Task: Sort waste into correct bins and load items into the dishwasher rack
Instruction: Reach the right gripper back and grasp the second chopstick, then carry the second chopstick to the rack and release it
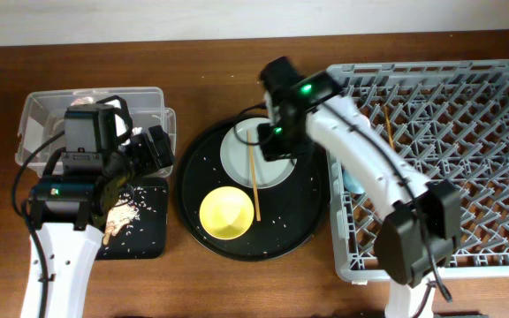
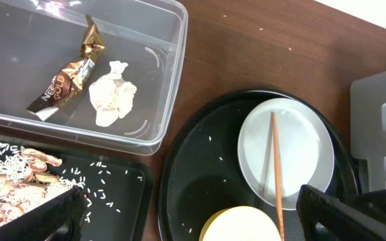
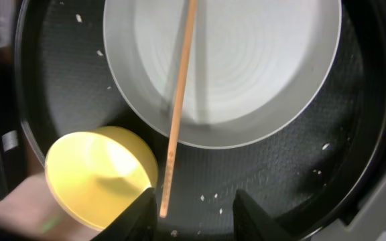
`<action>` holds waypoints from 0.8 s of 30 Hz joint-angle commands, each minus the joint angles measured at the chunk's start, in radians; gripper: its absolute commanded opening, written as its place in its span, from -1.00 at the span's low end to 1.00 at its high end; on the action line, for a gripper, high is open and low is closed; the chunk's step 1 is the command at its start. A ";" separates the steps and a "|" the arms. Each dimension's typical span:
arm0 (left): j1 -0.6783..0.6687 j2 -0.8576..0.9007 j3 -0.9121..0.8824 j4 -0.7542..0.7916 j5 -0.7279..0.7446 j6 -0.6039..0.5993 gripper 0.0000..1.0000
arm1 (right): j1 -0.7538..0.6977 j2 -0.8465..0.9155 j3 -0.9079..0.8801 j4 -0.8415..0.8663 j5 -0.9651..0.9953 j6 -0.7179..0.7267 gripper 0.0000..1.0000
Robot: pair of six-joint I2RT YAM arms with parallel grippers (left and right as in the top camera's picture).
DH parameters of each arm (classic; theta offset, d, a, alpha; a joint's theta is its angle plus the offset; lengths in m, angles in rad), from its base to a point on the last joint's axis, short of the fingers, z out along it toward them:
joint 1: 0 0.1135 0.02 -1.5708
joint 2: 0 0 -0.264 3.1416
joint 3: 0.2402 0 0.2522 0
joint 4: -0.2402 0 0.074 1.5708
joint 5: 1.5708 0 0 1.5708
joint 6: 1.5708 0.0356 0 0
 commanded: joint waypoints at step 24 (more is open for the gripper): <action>0.003 -0.010 0.003 -0.001 -0.014 0.011 0.99 | 0.098 0.276 0.016 0.144 0.098 0.068 -0.20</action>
